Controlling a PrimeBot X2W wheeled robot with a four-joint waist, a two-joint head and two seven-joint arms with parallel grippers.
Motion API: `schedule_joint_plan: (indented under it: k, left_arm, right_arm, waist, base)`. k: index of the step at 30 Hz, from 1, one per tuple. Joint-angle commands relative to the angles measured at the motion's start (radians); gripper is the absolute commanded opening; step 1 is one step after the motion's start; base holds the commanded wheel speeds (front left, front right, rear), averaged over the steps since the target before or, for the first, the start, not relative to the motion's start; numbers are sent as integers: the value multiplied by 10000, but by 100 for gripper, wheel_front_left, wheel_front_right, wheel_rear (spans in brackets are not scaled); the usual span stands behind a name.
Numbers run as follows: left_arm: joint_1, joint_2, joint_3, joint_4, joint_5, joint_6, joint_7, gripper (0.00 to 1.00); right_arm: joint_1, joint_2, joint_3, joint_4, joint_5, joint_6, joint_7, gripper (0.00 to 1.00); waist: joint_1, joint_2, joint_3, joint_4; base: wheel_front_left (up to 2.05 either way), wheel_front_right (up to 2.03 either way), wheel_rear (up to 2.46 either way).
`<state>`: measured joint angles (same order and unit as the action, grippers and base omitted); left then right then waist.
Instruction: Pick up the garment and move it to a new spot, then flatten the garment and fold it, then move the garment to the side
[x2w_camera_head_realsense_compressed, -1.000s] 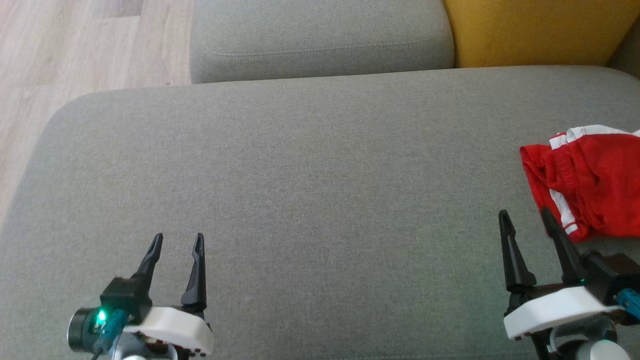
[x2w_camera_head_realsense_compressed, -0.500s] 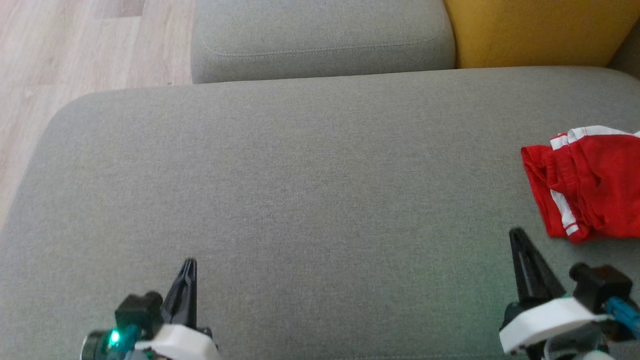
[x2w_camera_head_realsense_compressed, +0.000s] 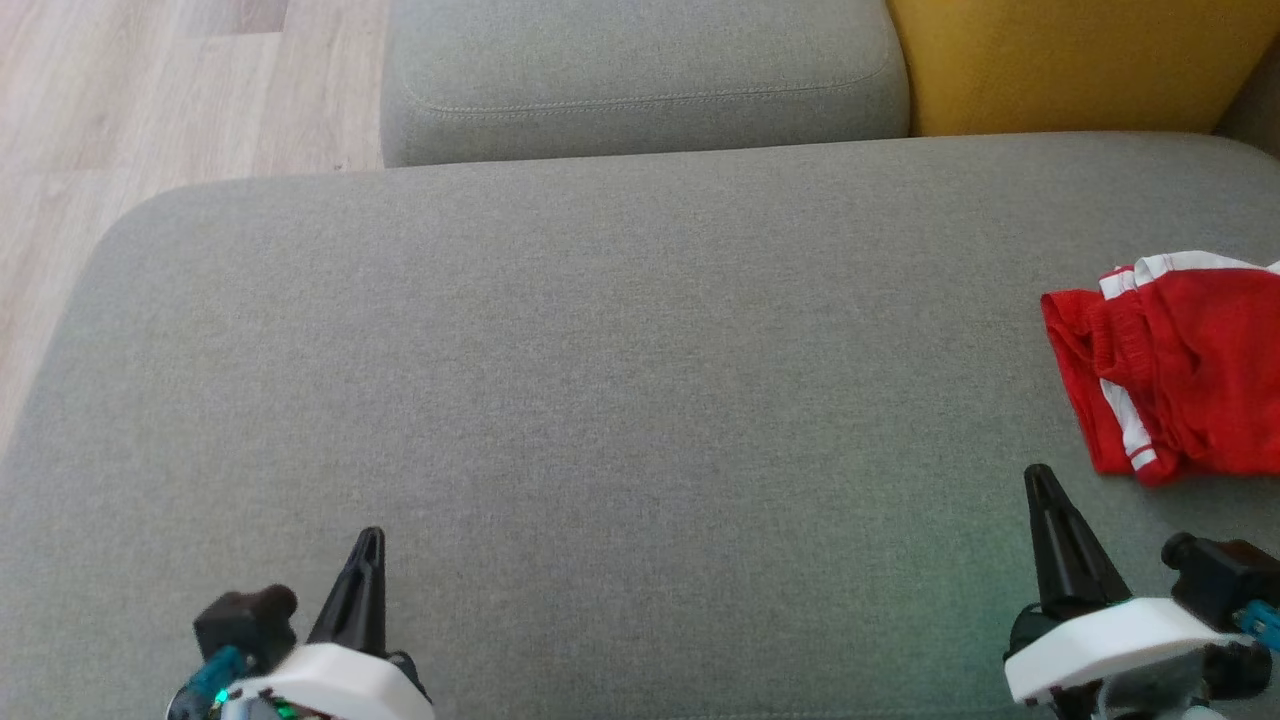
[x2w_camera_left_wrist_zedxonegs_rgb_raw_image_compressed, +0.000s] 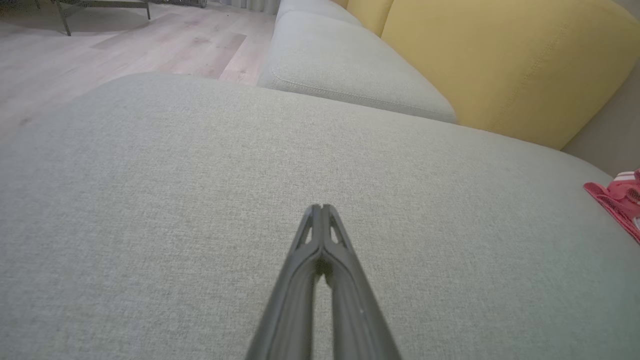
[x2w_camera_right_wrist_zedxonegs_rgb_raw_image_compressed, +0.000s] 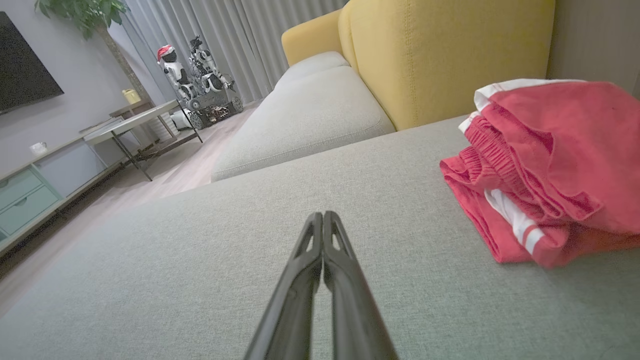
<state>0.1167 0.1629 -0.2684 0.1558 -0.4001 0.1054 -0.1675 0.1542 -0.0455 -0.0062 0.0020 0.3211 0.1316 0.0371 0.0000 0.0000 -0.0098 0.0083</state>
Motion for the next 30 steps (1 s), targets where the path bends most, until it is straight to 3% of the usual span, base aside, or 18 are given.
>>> schedule_joint_plan:
  k: [1, 30]
  left_arm:
    - [-550, 51, 290, -256, -381, -88, 54, 0]
    - [-1004, -147, 1076, 60, -3672, -706, 664, 0]
  right_arm:
    - [-475, -124, 0, -234, 446, -1, -26, 0]
    - [-1039, -248, -89, 471, 3962, -3, 25, 0]
  waist:
    - [0, 0, 3, -1]
    - [0, 0, 37, -23]
  base:
    - [0, 0, 0]
    - [0, 0, 0]
